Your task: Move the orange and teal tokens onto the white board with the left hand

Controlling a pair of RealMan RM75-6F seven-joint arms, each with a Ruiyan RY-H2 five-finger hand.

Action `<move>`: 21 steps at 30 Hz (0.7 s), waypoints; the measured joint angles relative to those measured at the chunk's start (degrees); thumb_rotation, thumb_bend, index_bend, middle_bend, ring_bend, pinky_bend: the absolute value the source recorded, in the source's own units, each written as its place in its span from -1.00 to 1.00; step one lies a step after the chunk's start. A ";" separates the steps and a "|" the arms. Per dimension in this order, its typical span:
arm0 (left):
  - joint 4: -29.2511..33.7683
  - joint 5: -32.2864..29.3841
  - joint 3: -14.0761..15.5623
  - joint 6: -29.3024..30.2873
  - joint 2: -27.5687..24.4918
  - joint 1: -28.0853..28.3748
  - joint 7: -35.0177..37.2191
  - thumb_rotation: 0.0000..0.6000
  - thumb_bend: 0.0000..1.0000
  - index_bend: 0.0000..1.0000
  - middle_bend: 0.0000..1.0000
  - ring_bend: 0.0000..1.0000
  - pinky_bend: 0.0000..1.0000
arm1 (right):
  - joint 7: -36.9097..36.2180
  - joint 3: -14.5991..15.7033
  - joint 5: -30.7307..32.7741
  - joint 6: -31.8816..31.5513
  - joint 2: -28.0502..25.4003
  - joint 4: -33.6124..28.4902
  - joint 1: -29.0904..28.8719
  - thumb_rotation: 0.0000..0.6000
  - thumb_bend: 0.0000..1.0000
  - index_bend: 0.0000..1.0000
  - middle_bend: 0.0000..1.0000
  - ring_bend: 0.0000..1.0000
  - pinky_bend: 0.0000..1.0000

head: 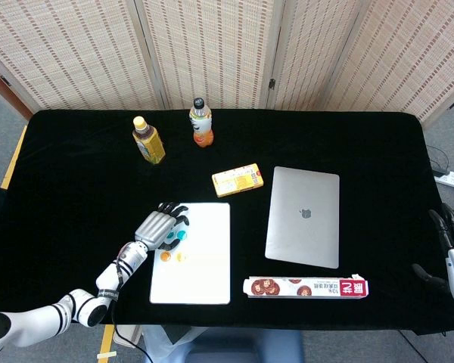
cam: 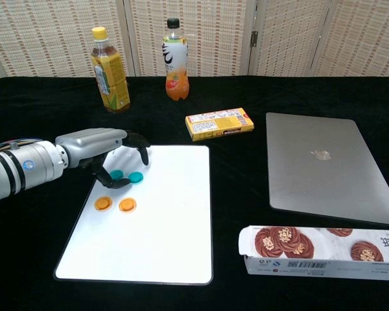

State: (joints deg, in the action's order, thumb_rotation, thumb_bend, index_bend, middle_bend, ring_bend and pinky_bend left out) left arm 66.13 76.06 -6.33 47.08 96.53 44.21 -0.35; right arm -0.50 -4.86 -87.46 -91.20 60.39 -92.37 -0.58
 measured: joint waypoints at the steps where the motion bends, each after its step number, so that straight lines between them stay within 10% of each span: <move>1: 0.16 0.05 -0.04 0.20 -0.12 -0.05 0.10 1.00 -0.14 -0.31 -0.69 -0.96 -1.00 | 0.01 -0.02 0.00 -0.04 -0.03 -0.02 0.02 1.00 -0.67 -1.00 -1.00 -1.00 -1.00; 21: 13.39 -3.22 -4.66 18.57 -18.27 -11.04 0.78 1.00 -0.13 -0.42 -0.69 -0.93 -1.00 | -3.42 0.38 0.66 2.55 -2.18 -0.35 -0.46 1.00 -0.67 -1.00 -1.00 -1.00 -1.00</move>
State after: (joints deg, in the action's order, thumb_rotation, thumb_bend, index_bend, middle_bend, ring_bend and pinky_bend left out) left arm 79.53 72.84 -10.98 65.64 78.26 33.17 0.43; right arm -3.91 -4.47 -86.81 -88.64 58.21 -92.71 -1.04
